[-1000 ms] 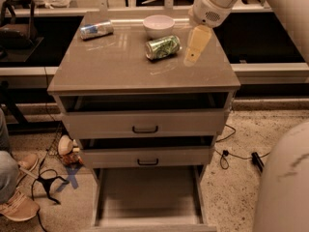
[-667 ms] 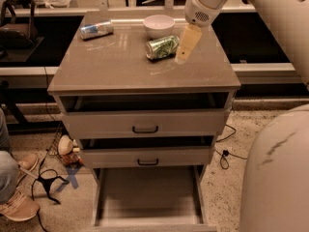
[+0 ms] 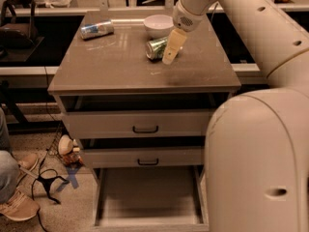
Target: Place green can into bottom drawer
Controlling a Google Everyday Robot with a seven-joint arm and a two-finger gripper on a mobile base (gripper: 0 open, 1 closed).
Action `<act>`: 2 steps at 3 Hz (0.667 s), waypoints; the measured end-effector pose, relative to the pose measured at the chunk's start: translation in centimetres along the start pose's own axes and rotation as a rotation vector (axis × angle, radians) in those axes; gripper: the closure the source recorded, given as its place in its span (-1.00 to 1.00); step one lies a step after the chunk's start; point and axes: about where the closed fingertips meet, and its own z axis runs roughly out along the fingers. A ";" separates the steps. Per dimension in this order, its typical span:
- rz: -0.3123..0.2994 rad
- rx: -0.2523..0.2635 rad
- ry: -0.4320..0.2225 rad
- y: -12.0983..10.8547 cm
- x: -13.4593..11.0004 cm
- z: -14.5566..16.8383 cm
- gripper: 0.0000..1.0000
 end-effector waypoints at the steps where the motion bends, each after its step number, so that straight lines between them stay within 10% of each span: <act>1: 0.005 -0.024 0.000 -0.6 -0.8 2.1 -1.00; 2: -0.030 -0.046 -0.002 -0.7 -2.5 3.9 -1.00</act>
Offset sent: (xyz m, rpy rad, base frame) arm 0.0388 0.0403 -0.0164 0.0000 0.0314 0.0602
